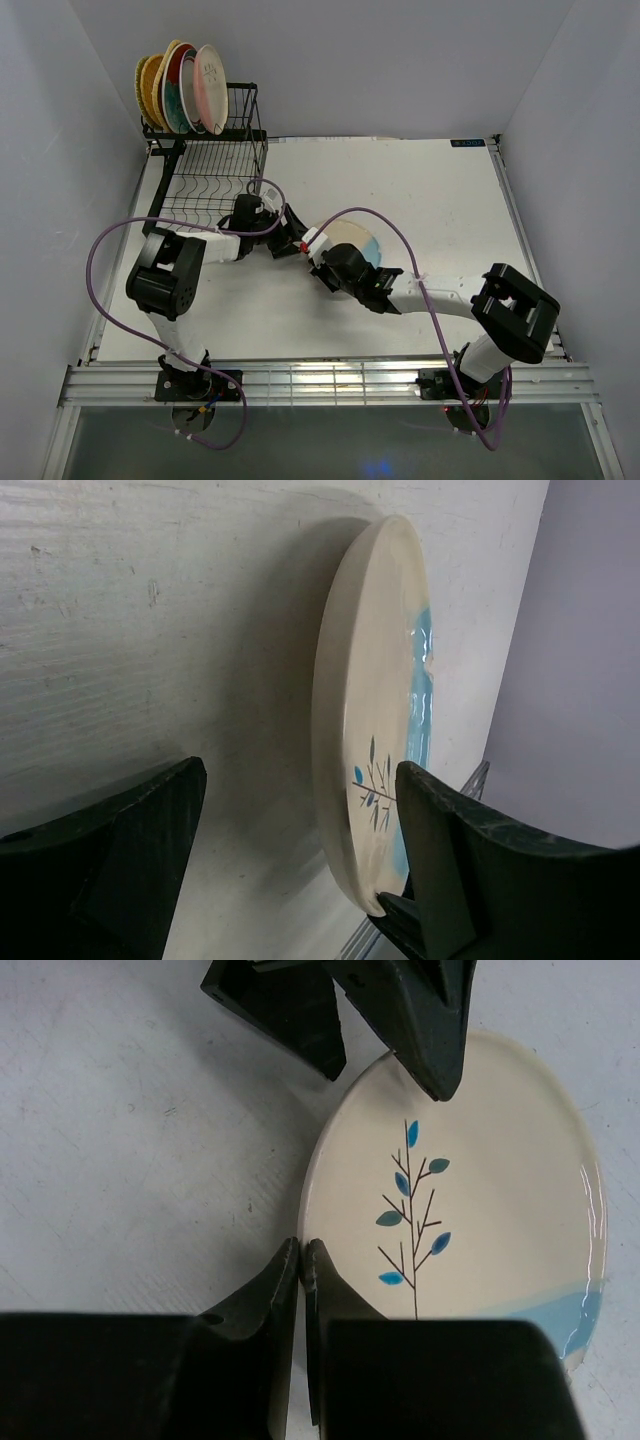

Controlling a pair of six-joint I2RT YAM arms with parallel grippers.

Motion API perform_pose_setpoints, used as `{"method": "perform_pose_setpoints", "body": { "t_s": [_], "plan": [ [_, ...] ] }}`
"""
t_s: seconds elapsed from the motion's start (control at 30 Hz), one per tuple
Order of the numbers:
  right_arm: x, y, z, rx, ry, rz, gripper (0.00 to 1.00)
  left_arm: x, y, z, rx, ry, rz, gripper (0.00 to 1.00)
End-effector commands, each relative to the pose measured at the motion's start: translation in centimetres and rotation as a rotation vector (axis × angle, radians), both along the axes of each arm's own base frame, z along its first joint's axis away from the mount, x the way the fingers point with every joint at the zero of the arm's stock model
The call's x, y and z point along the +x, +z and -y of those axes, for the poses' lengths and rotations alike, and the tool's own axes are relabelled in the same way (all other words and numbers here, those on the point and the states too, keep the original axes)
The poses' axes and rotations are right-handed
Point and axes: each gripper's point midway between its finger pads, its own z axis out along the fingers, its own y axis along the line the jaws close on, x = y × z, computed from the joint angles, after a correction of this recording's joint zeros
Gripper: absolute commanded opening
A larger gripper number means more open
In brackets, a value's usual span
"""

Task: Load the plates into the dish rack
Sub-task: Pick up the plate at the center of the board.

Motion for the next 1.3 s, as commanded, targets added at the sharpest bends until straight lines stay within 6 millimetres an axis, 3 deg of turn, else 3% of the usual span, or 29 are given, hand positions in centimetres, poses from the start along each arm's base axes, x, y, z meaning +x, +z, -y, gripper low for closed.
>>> {"method": "perform_pose_setpoints", "body": {
  "t_s": [0.0,0.23,0.57,0.8,1.27],
  "plan": [
    [0.9,3.6,-1.2,0.127,-0.014,0.072,0.08,-0.6,1.3,0.8,-0.052,-0.021,-0.013,0.83],
    [0.7,3.7,-1.4,0.133,0.008,0.071,0.08,-1.8,1.5,2.2,-0.119,-0.097,-0.065,0.71],
    [0.4,4.0,-1.7,0.150,0.025,0.074,0.08,-2.8,1.5,3.3,-0.136,-0.135,-0.079,0.70],
    [0.1,4.0,-1.9,0.149,0.042,0.073,0.08,-3.0,2.1,3.7,-0.159,-0.169,-0.067,0.45],
    [-0.9,4.5,-2.5,0.156,0.088,0.102,0.08,-3.0,2.7,3.9,-0.172,-0.182,-0.044,0.46]
  ]
}}
